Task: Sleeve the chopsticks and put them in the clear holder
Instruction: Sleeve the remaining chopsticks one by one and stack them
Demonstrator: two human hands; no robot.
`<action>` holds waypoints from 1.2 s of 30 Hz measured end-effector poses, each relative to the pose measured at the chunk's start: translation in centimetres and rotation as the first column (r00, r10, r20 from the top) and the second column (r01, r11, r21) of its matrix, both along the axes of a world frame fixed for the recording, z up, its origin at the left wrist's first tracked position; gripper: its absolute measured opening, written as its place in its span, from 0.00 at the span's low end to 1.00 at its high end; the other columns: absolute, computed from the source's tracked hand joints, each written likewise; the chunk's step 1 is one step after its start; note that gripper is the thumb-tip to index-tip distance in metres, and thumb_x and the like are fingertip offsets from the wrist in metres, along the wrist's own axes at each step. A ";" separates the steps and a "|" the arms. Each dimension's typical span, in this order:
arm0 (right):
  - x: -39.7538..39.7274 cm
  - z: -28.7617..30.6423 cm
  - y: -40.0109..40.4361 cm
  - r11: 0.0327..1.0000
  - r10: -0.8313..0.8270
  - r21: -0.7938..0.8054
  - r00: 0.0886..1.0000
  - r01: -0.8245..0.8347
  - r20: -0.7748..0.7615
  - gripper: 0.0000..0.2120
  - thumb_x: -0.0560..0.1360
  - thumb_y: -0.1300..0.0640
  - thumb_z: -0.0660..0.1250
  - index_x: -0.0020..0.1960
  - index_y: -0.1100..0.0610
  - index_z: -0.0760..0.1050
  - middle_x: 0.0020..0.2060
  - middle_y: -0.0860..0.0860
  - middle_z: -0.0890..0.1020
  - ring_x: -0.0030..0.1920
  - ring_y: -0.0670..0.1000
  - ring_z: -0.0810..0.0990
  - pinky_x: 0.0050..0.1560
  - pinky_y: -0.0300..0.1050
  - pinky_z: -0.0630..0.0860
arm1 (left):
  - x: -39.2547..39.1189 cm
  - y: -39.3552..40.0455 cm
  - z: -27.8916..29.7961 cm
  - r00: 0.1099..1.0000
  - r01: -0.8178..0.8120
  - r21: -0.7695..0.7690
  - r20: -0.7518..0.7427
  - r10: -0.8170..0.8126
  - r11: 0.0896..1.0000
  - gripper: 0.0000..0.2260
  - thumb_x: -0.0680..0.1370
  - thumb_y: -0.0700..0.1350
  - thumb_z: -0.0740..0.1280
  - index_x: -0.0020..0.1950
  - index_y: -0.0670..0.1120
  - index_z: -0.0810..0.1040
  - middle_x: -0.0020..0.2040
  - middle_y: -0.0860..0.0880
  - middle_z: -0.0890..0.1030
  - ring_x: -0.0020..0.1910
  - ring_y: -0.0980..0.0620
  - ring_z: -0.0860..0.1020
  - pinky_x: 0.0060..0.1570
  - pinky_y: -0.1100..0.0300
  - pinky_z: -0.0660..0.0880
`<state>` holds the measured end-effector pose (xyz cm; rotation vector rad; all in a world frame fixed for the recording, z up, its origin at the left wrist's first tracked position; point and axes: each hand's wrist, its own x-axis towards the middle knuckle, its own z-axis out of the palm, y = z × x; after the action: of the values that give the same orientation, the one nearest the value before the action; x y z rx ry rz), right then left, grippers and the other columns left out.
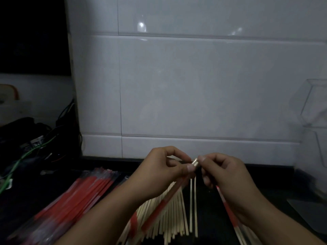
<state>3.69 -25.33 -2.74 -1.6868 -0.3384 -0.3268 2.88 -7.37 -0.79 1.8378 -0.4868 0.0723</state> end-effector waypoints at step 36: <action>0.9 0.3 -0.5 0.959 0.132 0.275 0.969 -0.071 -0.208 0.15 0.79 0.50 0.64 0.49 0.60 0.83 0.39 0.58 0.81 0.32 0.51 0.76 0.31 0.44 0.70 | 0.3 -0.1 -0.3 0.992 -0.071 -0.115 0.092 0.082 0.991 0.04 0.75 0.37 0.72 0.49 0.42 0.83 0.38 0.42 0.85 0.36 0.51 0.83 0.38 0.63 0.79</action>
<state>4.58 -25.80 -2.39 -1.4193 -0.2022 -0.0962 3.17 -7.44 -1.11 1.7482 -0.4701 0.2365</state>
